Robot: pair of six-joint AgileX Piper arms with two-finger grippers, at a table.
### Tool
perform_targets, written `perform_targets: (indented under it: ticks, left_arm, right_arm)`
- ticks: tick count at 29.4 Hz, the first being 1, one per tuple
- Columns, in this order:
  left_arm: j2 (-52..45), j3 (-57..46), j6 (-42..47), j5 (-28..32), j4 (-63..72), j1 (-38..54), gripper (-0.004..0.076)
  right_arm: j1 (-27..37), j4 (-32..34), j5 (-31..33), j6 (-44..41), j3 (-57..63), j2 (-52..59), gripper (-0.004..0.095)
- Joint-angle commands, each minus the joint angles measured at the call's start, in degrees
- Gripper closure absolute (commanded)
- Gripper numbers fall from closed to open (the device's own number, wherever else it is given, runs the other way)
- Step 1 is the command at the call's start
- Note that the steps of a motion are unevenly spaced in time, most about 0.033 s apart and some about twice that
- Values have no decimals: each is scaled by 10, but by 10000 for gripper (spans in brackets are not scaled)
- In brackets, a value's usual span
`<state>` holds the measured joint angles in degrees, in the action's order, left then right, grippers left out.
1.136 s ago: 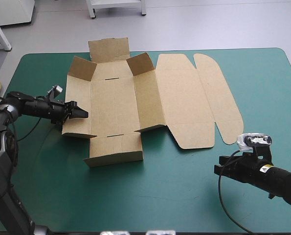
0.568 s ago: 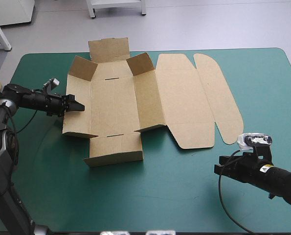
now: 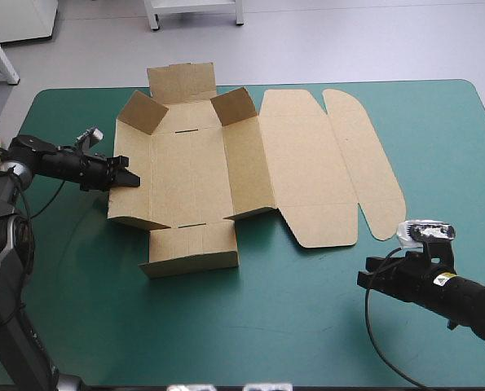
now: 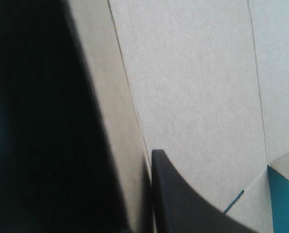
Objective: Fold the box
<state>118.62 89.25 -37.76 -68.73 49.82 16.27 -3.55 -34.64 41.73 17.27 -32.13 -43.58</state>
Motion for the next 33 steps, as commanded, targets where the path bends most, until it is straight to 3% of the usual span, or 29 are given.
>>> perform_targets:
  ticks: [1, 9, 14, 18, 26, 33]
  left_arm:
    - [-35, 24, 4, -58, 29, -4, 731]
    - [-49, 25, 9, -58, -113, -82, 731]
    - [-50, 35, 6, -58, -127, -109, 731]
    - [-50, 98, -2, -58, -166, -121, 731]
    - [-47, 227, 0, -53, -443, -182, 731]
    - [-50, 239, -48, -50, -459, -211, 732]
  right_arm:
    - [3, -19, -25, 2, -19, -1, 921]
    - [3, -15, -17, 2, -19, -5, 921]
    - [3, -7, 0, 2, -19, -17, 921]
    - [3, 0, 1, 2, -19, -23, 921]
    - [3, 9, 1, 2, -19, -32, 921]
    - [3, 10, -4, 2, -19, -42, 921]
